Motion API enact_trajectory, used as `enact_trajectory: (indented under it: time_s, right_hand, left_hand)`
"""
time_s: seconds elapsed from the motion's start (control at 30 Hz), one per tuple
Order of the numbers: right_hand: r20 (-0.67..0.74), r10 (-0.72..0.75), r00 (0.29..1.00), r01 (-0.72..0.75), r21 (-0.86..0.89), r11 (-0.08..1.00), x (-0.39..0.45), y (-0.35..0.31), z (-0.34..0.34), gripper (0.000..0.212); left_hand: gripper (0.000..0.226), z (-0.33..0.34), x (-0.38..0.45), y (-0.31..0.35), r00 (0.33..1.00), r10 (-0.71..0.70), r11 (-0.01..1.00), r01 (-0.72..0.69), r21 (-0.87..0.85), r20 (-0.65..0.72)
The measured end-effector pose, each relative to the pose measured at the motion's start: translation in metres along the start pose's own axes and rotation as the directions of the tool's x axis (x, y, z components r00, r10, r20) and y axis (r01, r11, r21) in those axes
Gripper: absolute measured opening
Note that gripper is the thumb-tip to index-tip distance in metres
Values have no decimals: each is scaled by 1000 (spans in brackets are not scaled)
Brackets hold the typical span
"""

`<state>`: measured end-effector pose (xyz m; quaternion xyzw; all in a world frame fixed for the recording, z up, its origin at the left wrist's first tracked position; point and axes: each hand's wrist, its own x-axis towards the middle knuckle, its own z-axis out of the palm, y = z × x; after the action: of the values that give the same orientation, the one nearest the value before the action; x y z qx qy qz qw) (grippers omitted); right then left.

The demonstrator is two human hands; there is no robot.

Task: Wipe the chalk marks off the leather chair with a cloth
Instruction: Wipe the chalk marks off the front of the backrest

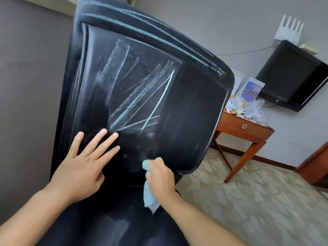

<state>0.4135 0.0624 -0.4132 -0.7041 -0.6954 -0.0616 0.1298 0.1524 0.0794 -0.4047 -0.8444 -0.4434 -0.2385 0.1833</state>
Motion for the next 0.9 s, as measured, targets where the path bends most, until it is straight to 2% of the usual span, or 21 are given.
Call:
enact_trajectory:
  time_s: [0.07,0.17,0.23,0.27,0.37,0.43,0.5,0.63,0.67,0.77,0.83,0.9]
  right_hand:
    - [132,-21,991,30,-67,997,-10,10,9,28]
    - [89,-74,993,80,-64,995,-4,19,-25,30]
    - [-101,-134,986,133,-15,991,5,17,-69,33]
    - [-230,-166,959,169,-7,986,13,15,-96,35]
    - [-534,-208,819,209,-61,976,62,6,-183,37]
    - [-645,-131,753,148,-29,989,104,-4,-229,33]
    - [-722,-14,692,61,39,997,144,-12,-246,27]
    - [-794,224,565,-92,210,974,159,-41,-180,27]
    - [-790,202,579,-79,193,978,145,-47,-150,28]
    - [-607,59,793,-47,36,998,82,-38,-53,32]
    - [-431,45,901,-58,-15,998,43,-22,-12,50]
    - [-389,-10,921,-16,-64,998,42,-11,-15,51]
  left_hand:
    - [101,-3,0,-3,1000,-5,1000,5,4,6]
    - [100,-1,0,-3,1000,-9,1000,9,4,10]
    - [100,1,2,-1,1000,-13,1000,13,1,3]
    - [100,2,3,0,1000,-18,1000,18,-4,2]
    - [99,3,4,1,1000,-23,1000,23,-6,-11]
    - [99,2,3,1,1000,-23,1000,23,-6,-12]
    - [99,1,2,2,1000,-26,1000,26,-14,-8]
    - [99,1,3,0,1000,-23,999,23,-25,-6]
    - [99,1,4,-1,1000,-23,999,23,-27,-1]
    - [99,0,3,1,1000,-23,1000,23,-21,-4]
    - [99,-1,2,2,1000,-18,1000,18,-22,1]
    - [99,-2,3,0,1000,-25,1000,25,-14,6]
